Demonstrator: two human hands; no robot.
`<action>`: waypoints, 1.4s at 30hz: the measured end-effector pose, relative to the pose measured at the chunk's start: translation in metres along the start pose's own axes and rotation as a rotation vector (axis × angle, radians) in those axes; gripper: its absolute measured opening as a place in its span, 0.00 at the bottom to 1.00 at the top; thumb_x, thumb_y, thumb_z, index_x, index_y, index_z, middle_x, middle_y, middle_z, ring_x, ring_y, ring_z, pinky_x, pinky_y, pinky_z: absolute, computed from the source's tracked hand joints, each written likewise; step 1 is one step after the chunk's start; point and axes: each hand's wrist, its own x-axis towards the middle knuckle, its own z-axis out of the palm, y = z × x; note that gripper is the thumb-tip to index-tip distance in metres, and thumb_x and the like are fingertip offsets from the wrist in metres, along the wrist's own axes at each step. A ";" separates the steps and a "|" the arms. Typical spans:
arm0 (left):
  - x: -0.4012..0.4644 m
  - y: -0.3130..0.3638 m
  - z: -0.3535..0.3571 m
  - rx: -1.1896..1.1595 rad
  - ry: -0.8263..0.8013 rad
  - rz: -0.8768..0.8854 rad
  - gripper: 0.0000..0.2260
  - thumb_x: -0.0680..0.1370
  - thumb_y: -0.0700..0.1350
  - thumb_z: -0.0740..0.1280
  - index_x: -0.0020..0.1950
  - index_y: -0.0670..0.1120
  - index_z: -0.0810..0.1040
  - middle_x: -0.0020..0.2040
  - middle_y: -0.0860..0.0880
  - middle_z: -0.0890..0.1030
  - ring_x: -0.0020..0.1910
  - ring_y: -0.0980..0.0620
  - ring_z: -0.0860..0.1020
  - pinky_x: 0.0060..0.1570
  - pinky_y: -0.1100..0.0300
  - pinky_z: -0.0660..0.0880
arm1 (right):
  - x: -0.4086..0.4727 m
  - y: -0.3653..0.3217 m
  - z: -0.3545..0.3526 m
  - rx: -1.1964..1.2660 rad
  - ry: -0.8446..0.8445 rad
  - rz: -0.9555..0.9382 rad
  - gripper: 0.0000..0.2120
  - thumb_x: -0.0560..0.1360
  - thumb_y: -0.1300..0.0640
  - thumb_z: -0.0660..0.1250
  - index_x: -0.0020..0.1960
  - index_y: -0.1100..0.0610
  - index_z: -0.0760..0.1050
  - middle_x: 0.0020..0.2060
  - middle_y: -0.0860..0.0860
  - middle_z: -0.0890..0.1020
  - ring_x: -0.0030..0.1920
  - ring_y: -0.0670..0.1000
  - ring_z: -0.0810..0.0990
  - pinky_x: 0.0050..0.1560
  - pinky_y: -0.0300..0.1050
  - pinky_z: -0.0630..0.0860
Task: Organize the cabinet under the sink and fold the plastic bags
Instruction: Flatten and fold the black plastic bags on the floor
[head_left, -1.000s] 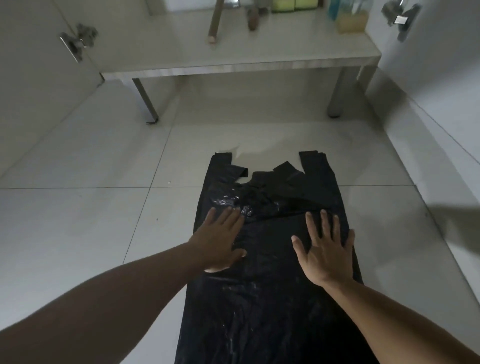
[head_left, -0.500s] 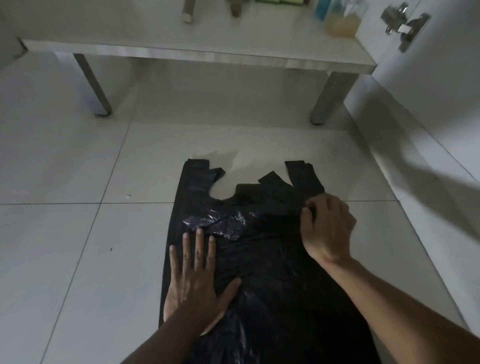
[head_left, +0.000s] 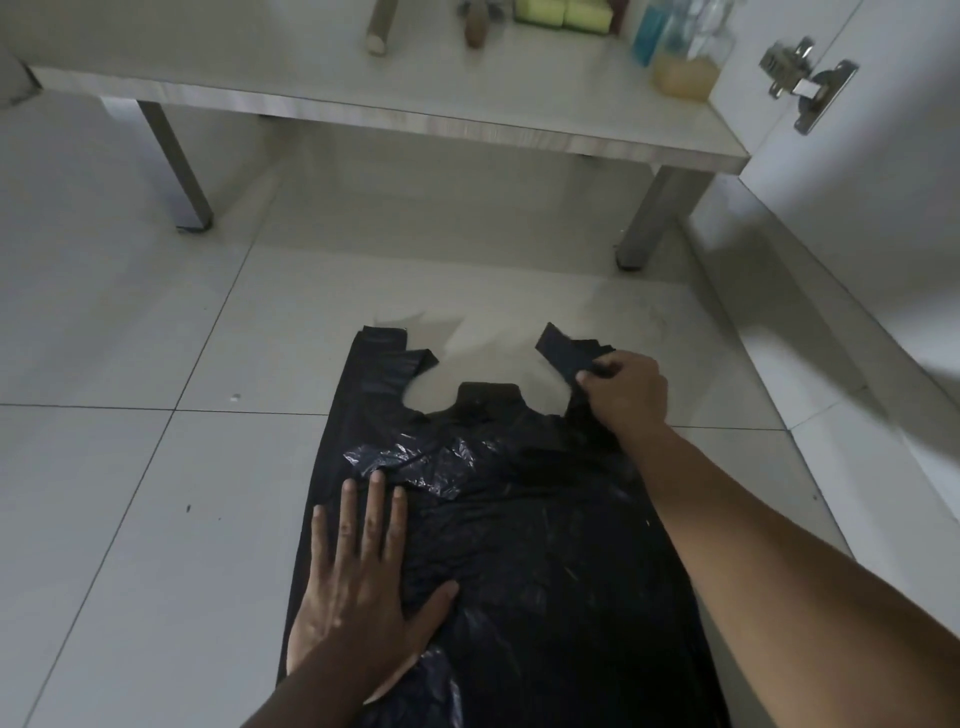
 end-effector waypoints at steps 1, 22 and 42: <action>0.000 0.000 0.000 0.000 0.006 -0.004 0.44 0.73 0.71 0.53 0.76 0.38 0.58 0.78 0.39 0.53 0.77 0.38 0.52 0.71 0.36 0.56 | 0.004 0.004 -0.004 0.066 0.053 0.005 0.10 0.74 0.53 0.71 0.55 0.53 0.80 0.54 0.53 0.82 0.56 0.56 0.79 0.59 0.53 0.75; 0.002 0.003 -0.006 -0.010 -0.039 -0.050 0.45 0.74 0.72 0.52 0.76 0.37 0.57 0.78 0.39 0.52 0.77 0.38 0.51 0.70 0.38 0.57 | -0.012 -0.124 0.115 -0.322 -0.441 -0.467 0.19 0.74 0.62 0.66 0.64 0.54 0.74 0.60 0.56 0.74 0.57 0.58 0.77 0.58 0.55 0.77; 0.001 0.001 -0.010 -0.012 -0.080 -0.057 0.44 0.75 0.71 0.50 0.76 0.37 0.55 0.78 0.39 0.50 0.77 0.38 0.48 0.71 0.38 0.56 | -0.079 -0.027 0.029 -0.183 -0.092 -0.928 0.24 0.76 0.58 0.63 0.71 0.61 0.68 0.68 0.57 0.73 0.69 0.57 0.70 0.70 0.57 0.67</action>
